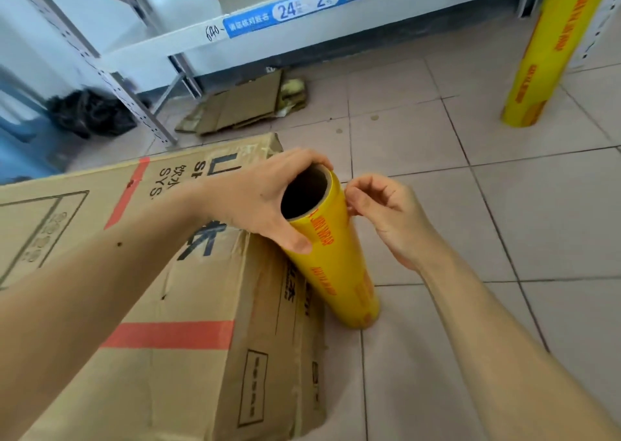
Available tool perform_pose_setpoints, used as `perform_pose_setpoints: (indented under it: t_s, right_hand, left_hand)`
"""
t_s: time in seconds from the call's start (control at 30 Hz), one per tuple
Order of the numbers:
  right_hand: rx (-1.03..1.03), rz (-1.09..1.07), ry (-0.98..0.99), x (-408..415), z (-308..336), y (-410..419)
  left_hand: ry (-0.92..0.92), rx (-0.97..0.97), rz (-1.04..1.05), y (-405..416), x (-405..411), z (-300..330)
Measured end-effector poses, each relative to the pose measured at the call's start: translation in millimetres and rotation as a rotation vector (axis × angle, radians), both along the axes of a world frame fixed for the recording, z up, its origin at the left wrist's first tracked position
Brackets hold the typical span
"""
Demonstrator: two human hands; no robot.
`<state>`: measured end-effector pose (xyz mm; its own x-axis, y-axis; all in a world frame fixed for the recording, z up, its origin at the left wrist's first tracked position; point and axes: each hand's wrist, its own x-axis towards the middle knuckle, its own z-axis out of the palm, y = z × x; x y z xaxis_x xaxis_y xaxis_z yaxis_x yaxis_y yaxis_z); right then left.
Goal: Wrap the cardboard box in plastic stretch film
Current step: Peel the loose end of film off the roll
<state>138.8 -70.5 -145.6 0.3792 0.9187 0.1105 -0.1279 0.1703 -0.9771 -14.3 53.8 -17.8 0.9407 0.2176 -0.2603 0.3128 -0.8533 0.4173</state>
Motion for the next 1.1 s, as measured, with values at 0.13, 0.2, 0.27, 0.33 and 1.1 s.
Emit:
perform_pose_setpoints:
  t_s: [0.13, 0.2, 0.27, 0.33, 1.1]
  right_hand:
    - [-0.002, 0.026, 0.124, 10, -4, -11]
    - [0.014, 0.044, 0.266, 10, -5, -14]
    - [0.018, -0.004, 0.346, 5, -5, -9]
    - [0.027, -0.086, 0.337, 0, -1, 0]
    - [-0.113, 0.217, 0.431, -12, -48, 41]
  left_hand:
    - [0.038, -0.034, 0.000, -9, -4, 6]
    - [0.077, 0.037, -0.044, -20, -6, 6]
    - [0.080, 0.118, -0.088, -35, -7, 5]
    - [0.100, 0.095, -0.081, -48, -8, 9]
    - [0.074, 0.467, 0.665, -30, 41, -5]
